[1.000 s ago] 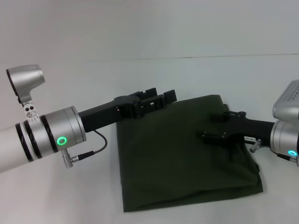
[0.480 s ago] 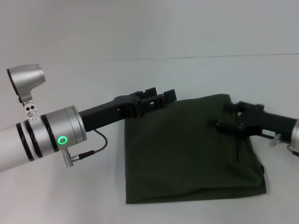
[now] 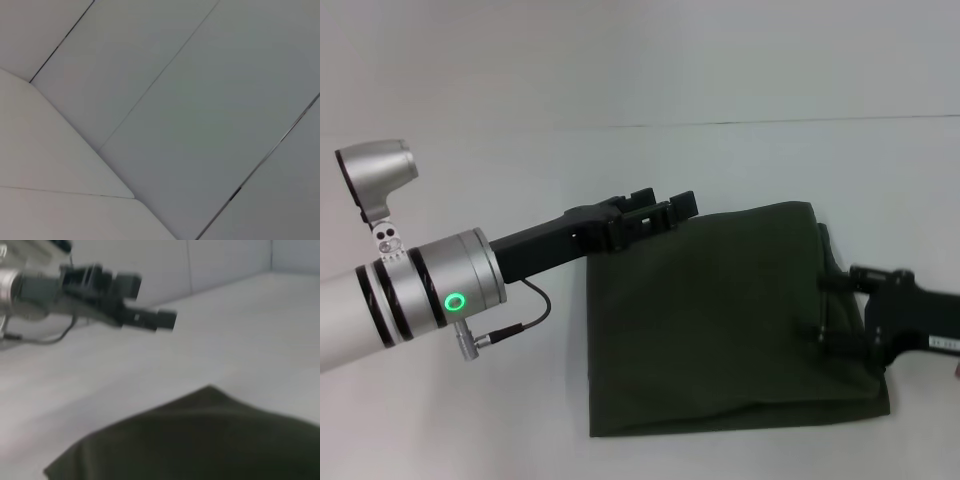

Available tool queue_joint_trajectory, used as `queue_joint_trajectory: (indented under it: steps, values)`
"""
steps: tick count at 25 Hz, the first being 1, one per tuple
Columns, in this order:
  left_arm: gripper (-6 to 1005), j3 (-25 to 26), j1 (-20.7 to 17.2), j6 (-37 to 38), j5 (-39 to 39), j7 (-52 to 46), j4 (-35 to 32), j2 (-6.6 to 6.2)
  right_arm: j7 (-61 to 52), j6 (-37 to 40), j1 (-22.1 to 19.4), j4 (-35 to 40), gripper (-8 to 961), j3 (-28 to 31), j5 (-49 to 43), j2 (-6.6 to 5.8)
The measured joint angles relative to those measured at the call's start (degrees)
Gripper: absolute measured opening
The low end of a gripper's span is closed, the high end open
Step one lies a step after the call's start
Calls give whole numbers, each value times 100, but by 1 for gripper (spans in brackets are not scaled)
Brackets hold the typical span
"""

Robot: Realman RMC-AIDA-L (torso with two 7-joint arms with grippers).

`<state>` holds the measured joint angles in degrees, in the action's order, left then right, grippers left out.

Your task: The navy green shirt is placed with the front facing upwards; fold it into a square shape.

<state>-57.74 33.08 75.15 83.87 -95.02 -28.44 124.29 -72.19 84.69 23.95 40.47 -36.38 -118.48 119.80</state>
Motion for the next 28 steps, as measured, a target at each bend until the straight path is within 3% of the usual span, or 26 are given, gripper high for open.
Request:
queue_joint_trajectory:
  steps: [8,20,28]
  values:
    - [901,0,10,12,-3,2,23,8,-67,-235,-37,-112,792,-86,-420,33]
    - [901,0,-4,49,-3,2,34,8,-111,-664,-466,-272,791,-8,-446,29]
    - [901,0,19,52,-3,51,24,-1,-34,-680,-532,-694,790,809,-422,20]
